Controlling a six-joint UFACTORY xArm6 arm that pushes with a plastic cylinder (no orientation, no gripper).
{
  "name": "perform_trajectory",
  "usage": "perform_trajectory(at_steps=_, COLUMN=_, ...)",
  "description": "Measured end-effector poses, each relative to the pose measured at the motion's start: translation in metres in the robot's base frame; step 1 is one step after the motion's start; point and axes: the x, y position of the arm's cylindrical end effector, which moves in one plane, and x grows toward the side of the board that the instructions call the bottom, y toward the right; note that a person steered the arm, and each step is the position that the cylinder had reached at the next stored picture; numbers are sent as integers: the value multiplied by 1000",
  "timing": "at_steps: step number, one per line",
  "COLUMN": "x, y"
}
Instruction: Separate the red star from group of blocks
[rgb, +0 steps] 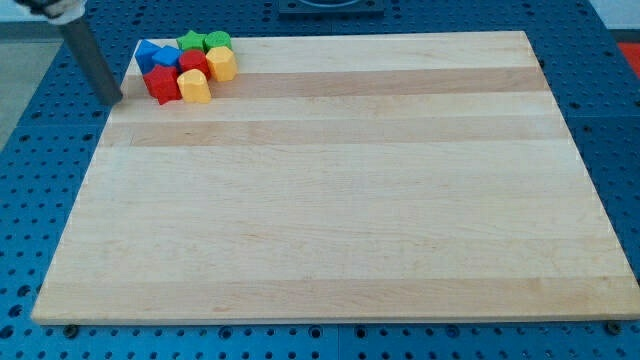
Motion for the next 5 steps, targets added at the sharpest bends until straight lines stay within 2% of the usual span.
perform_trajectory(at_steps=1, x=-54, y=0)
perform_trajectory(at_steps=2, x=-70, y=0)
perform_trajectory(at_steps=4, x=-72, y=39)
perform_trajectory(at_steps=5, x=-54, y=47)
